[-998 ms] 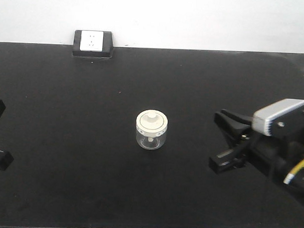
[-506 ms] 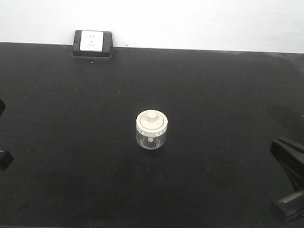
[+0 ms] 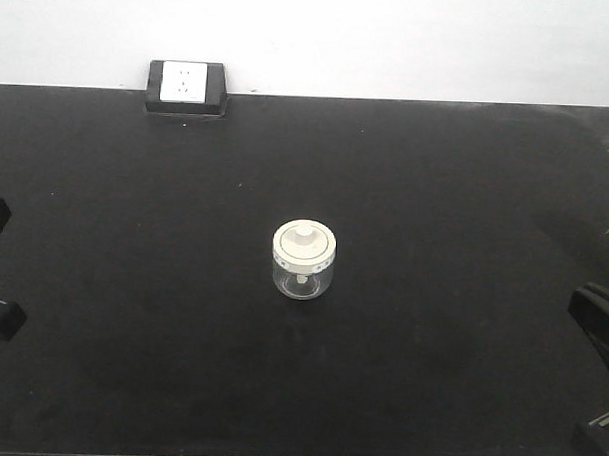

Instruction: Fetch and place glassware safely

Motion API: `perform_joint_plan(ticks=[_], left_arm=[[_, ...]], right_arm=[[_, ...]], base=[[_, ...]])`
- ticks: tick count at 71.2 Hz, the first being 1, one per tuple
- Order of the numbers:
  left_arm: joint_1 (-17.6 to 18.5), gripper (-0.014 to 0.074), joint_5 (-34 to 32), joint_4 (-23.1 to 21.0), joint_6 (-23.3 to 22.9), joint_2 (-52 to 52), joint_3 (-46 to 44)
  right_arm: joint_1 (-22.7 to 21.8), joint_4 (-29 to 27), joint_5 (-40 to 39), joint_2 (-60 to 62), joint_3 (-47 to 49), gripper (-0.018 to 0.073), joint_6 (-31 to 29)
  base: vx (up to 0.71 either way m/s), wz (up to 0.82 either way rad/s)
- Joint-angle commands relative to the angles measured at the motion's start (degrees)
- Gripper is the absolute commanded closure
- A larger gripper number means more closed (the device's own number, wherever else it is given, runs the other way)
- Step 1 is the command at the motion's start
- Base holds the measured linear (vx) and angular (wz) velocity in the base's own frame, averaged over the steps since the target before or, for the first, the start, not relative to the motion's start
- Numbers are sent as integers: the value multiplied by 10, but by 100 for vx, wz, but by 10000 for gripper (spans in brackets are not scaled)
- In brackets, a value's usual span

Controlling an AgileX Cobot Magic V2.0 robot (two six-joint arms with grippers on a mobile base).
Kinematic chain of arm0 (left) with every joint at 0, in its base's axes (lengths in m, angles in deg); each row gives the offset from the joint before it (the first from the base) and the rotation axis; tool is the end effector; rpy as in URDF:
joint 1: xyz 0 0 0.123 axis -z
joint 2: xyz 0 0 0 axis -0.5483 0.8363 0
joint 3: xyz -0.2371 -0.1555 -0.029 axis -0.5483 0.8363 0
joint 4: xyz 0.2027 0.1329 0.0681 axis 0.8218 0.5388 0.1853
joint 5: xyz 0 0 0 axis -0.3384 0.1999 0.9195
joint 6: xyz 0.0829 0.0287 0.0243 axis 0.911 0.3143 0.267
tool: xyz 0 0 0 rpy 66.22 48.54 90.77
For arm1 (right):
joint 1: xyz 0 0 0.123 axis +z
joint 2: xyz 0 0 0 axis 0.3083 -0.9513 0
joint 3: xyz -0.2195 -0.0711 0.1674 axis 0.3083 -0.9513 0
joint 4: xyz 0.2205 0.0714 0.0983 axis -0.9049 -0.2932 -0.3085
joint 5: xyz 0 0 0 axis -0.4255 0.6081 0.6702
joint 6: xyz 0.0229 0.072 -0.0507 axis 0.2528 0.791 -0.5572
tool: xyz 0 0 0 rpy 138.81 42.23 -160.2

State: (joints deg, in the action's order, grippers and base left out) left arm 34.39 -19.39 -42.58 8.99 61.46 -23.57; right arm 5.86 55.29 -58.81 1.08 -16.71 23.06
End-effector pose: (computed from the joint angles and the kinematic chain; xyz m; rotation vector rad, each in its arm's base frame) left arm 0.1596 -0.0261 0.2690 0.1944 1.4972 -0.2346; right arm 0.0975 0.0386 0.2995 -0.4108 1.7334 0.1970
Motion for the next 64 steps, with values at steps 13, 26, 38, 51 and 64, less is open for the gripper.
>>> perform_joint_plan(ticks=[13, 26, 38, 51, 64], left_arm=[[4, 603, -38, -14, -5, -5, -16], [4, 603, -38, -14, -5, -5, -16], [4, 603, -36, -13, -5, -5, -16], [4, 603, 13, -14, -4, -29, -10], [4, 603, 73, -28, -4, -98, 38]], right_arm=[[-1, 6, -44, -2, 15, 563, -5], [-1, 6, -44, -2, 15, 563, -5], [-1, 6, -44, -2, 15, 563, -5], [-1, 6, -44, -2, 15, 563, -5], [-1, 6, -44, -2, 15, 563, -5]], base=[[0, 0], [0, 0], [0, 0], [0, 0], [0, 0]])
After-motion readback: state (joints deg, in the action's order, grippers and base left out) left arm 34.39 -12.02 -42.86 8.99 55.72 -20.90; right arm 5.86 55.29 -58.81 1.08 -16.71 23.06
